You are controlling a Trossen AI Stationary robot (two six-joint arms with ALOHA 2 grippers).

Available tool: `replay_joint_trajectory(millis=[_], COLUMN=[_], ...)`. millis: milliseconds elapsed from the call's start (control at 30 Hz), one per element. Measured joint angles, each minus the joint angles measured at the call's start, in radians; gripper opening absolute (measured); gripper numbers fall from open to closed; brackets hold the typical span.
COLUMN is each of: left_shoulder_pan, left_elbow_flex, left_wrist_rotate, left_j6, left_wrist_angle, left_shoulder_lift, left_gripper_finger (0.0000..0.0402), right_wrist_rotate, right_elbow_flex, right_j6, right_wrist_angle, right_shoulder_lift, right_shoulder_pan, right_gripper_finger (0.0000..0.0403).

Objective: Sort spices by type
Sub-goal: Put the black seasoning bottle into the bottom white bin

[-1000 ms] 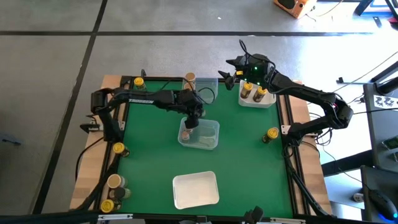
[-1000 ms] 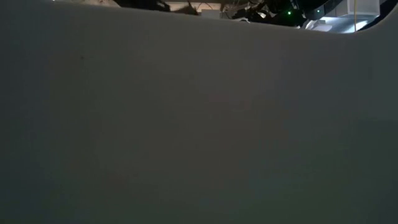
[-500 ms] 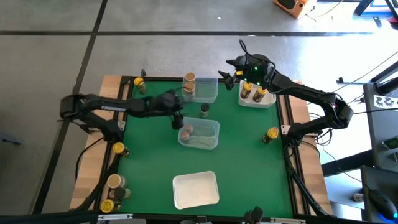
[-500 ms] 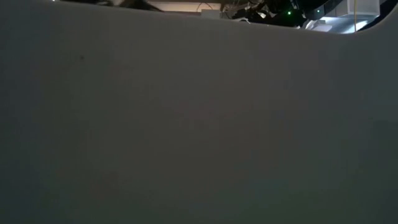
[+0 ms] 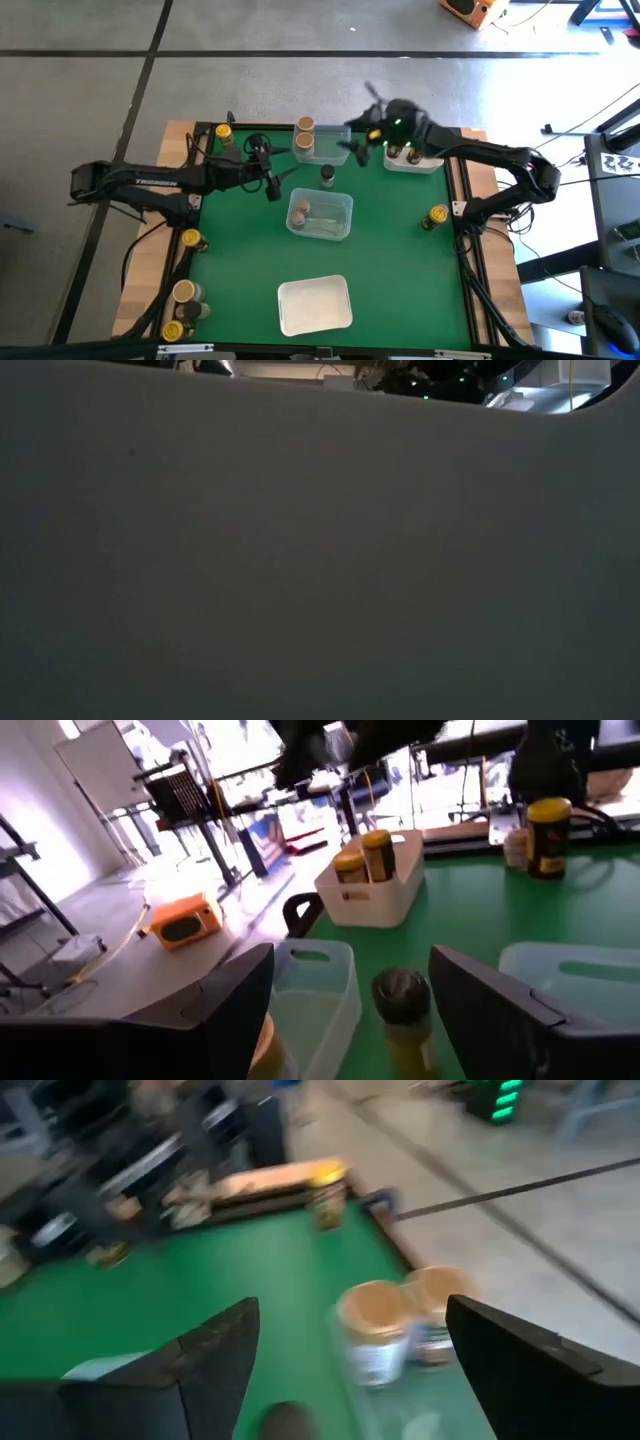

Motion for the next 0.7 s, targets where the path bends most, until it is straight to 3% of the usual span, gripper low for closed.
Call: replay_joint_trajectory(millis=[233,433,700], left_shoulder_pan=[-0.001,0.002,0.002], left_elbow_flex=[0.001,0.001,0.001], left_wrist_rotate=[0.0,-0.002,-0.004], left_j6=[-0.001,0.021,0.036], left_wrist_angle=[-0.148,-0.164,-0.173], left_shoulder_lift=[-0.061,-0.067,-0.067], left_gripper_finger=[0.0265,0.0265,0.0265], right_wrist_rotate=[0.028,0.107,0.08], right_elbow_flex=[-0.001,-0.001,-0.001], right_j6=[-0.075,-0.081,-0.085], right_wrist_angle=[-0.035,-0.032,0.015], right_shoulder_lift=[0.112,0.218,0.31], right_shoulder_pan=[0.093,0.105,0.105], right_gripper_finger=[0.0319,0.0319,0.0319])
